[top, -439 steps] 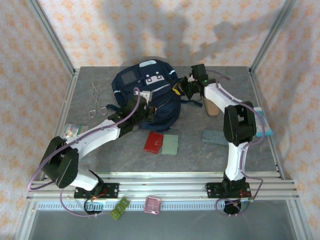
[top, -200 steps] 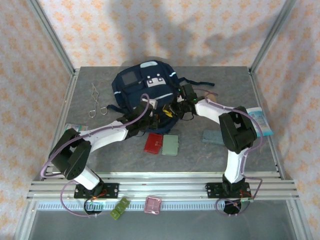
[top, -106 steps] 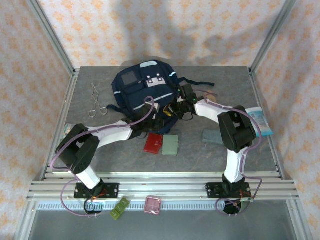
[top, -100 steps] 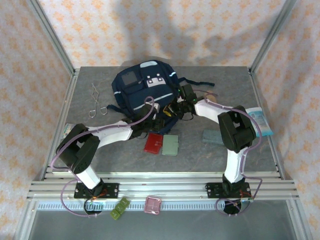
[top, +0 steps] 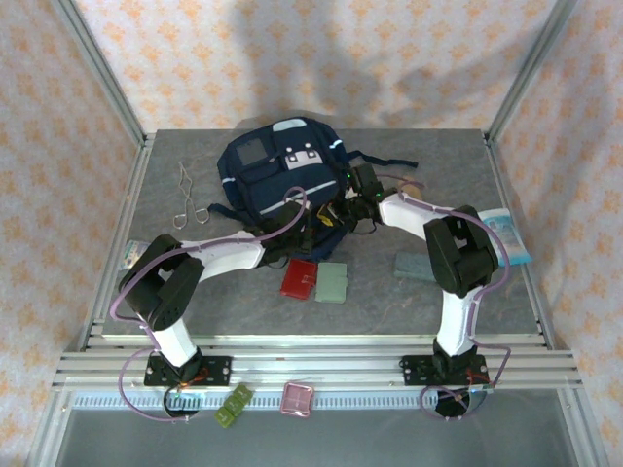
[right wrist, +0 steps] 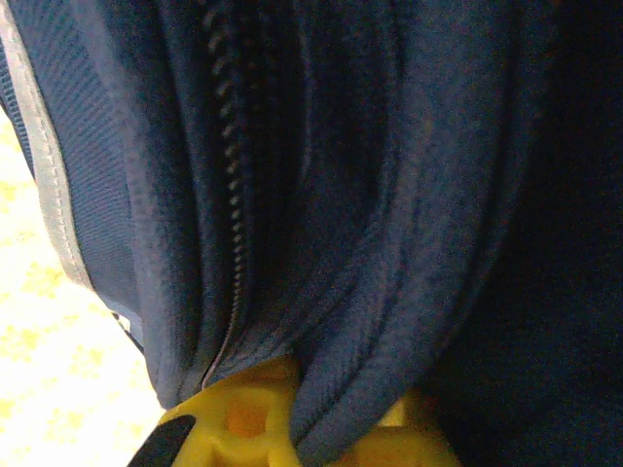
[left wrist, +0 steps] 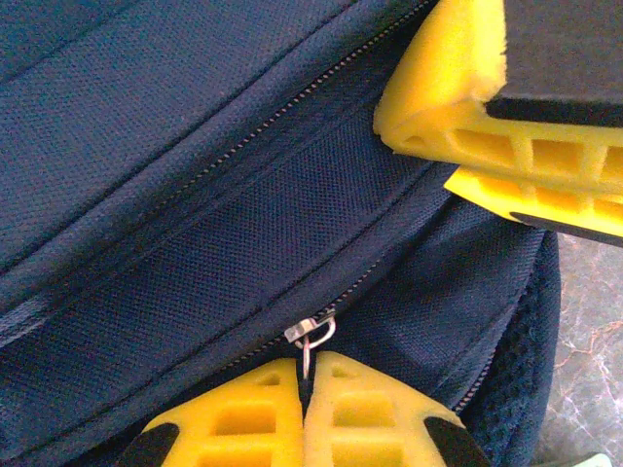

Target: Pack books, pencil case, and school supplies into a backpack

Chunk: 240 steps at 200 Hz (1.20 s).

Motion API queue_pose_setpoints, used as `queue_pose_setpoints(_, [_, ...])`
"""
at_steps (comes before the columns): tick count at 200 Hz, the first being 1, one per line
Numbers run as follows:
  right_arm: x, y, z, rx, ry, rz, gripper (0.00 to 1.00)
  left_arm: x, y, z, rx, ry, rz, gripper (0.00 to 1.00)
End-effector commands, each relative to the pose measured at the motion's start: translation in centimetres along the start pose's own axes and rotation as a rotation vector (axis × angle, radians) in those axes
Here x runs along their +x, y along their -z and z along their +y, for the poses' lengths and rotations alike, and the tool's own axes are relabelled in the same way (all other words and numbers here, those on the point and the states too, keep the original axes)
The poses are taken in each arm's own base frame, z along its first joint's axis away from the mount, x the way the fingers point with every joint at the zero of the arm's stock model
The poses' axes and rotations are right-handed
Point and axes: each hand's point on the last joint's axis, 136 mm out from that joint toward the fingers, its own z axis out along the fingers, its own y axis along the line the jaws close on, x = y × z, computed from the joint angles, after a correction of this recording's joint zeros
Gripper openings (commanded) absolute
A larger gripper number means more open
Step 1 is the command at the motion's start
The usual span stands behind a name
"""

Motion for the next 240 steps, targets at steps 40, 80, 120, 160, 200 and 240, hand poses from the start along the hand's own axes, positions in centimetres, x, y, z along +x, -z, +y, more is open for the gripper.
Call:
queue_pose_setpoints(40, [-2.6, 2.5, 1.3, -0.046, 0.047, -0.122, 0.00, 0.1, 4.0, 6.1, -0.165, 0.044, -0.015, 0.00])
queue_pose_setpoints(80, [-4.0, 3.8, 1.7, -0.066, 0.044, -0.163, 0.00, -0.1, 6.5, 11.4, -0.266, 0.146, -0.074, 0.00])
queue_pose_setpoints(120, [-5.4, 4.4, 3.3, -0.084, 0.066, -0.182, 0.00, -1.1, 6.6, 8.1, -0.149, 0.095, -0.085, 0.00])
queue_pose_setpoints(160, [-8.9, 6.4, 4.9, -0.086, 0.083, -0.227, 0.00, -3.0, 8.0, 0.4, 0.082, 0.024, -0.135, 0.00])
queue_pose_setpoints(200, [-6.4, 6.4, 6.5, -0.113, 0.134, -0.165, 0.28, -4.3, 7.9, -4.4, 0.189, 0.010, -0.177, 0.00])
queue_pose_setpoints(240, [-1.9, 5.3, 6.5, -0.131, 0.142, -0.089, 0.30, -4.1, 6.3, -5.0, 0.187, 0.009, -0.160, 0.00])
